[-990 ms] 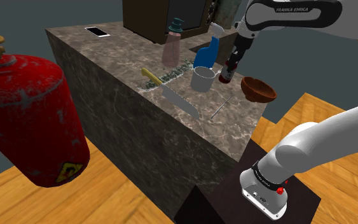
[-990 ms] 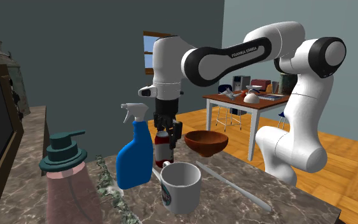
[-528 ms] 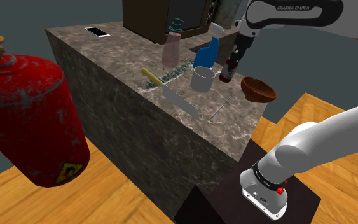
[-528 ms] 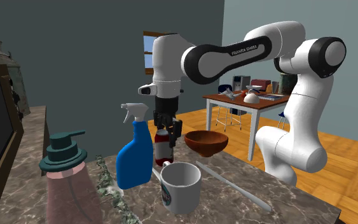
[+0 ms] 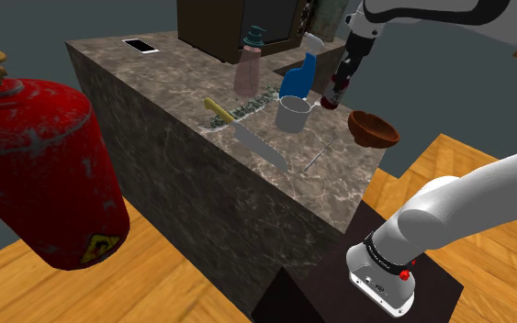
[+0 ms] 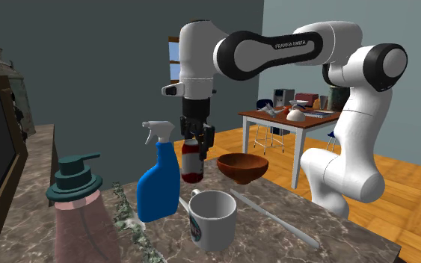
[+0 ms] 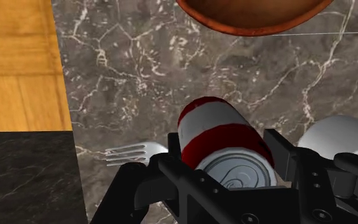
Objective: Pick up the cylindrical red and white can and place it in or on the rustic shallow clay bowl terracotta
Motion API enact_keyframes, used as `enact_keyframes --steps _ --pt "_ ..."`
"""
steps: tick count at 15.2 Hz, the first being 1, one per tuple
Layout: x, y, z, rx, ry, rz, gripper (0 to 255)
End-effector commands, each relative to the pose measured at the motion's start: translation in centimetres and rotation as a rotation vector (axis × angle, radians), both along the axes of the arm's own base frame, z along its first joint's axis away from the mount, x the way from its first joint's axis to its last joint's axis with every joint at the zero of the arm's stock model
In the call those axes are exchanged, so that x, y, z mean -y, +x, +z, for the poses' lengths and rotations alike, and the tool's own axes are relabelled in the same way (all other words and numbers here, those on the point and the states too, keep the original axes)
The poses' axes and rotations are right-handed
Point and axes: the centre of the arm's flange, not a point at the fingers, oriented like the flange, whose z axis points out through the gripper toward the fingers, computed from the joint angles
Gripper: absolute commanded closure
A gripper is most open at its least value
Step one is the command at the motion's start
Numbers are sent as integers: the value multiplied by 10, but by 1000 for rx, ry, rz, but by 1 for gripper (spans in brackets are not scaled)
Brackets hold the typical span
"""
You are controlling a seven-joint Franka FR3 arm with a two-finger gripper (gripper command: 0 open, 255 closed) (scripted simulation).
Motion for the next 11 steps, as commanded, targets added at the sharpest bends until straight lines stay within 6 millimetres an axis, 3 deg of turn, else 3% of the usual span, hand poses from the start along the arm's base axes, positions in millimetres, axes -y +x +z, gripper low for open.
enact_keyframes --steps 1,11 --pt "0 1 11 0 0 0 255" --pt "0 1 64 0 0 0 255"
